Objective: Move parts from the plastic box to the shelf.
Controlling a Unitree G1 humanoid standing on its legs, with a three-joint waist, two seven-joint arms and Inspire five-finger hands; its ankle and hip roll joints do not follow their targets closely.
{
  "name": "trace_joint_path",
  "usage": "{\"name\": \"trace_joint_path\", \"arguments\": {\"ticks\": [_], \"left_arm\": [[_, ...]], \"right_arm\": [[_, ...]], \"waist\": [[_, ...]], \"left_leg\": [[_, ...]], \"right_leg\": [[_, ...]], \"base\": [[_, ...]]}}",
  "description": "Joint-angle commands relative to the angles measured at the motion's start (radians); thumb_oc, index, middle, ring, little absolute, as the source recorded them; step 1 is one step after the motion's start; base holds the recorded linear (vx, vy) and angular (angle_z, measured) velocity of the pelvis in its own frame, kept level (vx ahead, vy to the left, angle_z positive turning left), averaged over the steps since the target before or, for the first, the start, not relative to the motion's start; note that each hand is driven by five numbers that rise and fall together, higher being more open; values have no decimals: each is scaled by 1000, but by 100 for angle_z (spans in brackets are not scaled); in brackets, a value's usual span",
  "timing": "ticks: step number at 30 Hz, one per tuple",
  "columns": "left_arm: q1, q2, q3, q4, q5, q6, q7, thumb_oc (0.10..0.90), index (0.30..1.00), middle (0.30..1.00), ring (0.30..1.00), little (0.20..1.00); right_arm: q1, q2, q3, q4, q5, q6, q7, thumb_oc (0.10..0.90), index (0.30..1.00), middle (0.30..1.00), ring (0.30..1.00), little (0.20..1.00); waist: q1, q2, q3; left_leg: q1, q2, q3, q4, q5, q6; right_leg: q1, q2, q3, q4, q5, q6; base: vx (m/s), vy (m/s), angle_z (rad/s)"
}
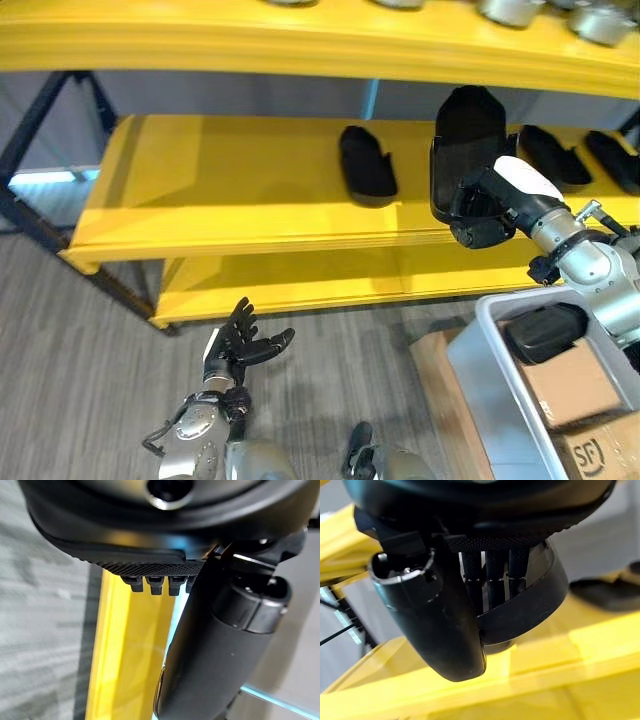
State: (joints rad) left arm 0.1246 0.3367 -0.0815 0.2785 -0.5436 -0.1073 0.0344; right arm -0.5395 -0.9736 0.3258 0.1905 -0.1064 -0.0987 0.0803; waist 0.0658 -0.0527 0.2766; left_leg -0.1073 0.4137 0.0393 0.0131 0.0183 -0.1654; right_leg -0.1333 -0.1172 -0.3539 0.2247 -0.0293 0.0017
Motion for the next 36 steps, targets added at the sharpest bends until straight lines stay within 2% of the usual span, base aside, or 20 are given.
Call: {"name": "trace_joint_path", "arguments": {"ticks": [1, 7, 10, 12, 18, 22, 29, 30, 34, 36], "left_arm": [[4, 56, 12, -131, 6, -79, -20, 900, 1000, 1000, 1000, 1000], [-5, 86, -7, -135, 26, -78, -31, 900, 1000, 1000, 1000, 1000], [-27, 108, -21, -133, 34, -80, -32, 900, 1000, 1000, 1000, 1000], [-35, 115, -23, -131, 31, -80, -28, 900, 1000, 1000, 1000, 1000], [-36, 121, -16, -132, 28, -83, -19, 900, 1000, 1000, 1000, 1000], [-34, 128, -11, -136, 17, -86, -11, 900, 1000, 1000, 1000, 1000], [-30, 143, -6, -156, -2, -91, -6, 900, 1000, 1000, 1000, 1000], [-33, 148, -2, -163, -6, -94, -4, 900, 1000, 1000, 1000, 1000], [-33, 153, 4, -170, -12, -97, -1, 900, 1000, 1000, 1000, 1000], [-36, 159, 8, -172, -16, -100, 7, 900, 1000, 1000, 1000, 1000]], "right_arm": [[-7, -18, -146, -76, 3, -40, -85, 400, 300, 300, 300, 300], [62, 4, -206, -101, -19, -36, -86, 400, 300, 300, 300, 300], [84, 0, -238, -116, -24, -36, -87, 400, 300, 300, 300, 300], [65, -5, -229, -115, -25, -32, -87, 400, 300, 300, 300, 300], [-16, -13, -168, -95, -25, -27, -84, 400, 300, 300, 300, 300], [-178, -33, -51, -52, -23, -23, -79, 400, 300, 300, 300, 300], [-361, -1, 92, 49, -32, -17, -81, 400, 300, 300, 300, 300], [-422, 11, 139, 83, -37, -15, -83, 400, 300, 300, 300, 300], [-468, 27, 176, 108, -43, -13, -83, 400, 300, 300, 300, 300], [-531, 49, 225, 143, -51, -12, -81, 400, 300, 300, 300, 300]], "waist": [[-6, -27, -132], [7, -51, -122], [8, -69, -125], [14, -82, -131], [30, -106, -140], [55, -131, -142], [86, -136, -125], [95, -133, -116], [104, -130, -108], [122, -123, -91]], "left_leg": [[8, -60, 16, -5, 130, 16], [-19, -135, 29, 133, 15, 36], [-71, -177, 27, 235, -55, 47], [-83, -190, 26, 260, -78, 56], [-87, -200, 32, 269, -93, 63], [-96, -203, 24, 261, -89, 64], [-118, -199, -1, 249, -71, 59], [-129, -199, -12, 249, -65, 57], [-140, -201, -24, 250, -61, 56], [-165, -205, -47, 264, -58, 54]], "right_leg": [[80, -112, 59, 25, -50, 121], [148, -195, 69, -25, -2, 166], [169, -235, 66, -59, 34, 188], [175, -245, 68, -67, 47, 193], [187, -252, 63, -90, 76, 202], [190, -244, 46, -94, 83, 203], [183, -234, 23, -79, 72, 198], [178, -234, 13, -67, 66, 196], [172, -233, 6, -52, 55, 192], [158, -234, -7, -23, 41, 188]], "base": [[159, 201, -42], [122, 187, -15], [126, 222, 16], [104, 140, 7], [54, 46, -1], [44, -16, 4], [3, -27, 14], [-14, -26, 25], [-17, -23, 19], [-31, -26, 14]]}}
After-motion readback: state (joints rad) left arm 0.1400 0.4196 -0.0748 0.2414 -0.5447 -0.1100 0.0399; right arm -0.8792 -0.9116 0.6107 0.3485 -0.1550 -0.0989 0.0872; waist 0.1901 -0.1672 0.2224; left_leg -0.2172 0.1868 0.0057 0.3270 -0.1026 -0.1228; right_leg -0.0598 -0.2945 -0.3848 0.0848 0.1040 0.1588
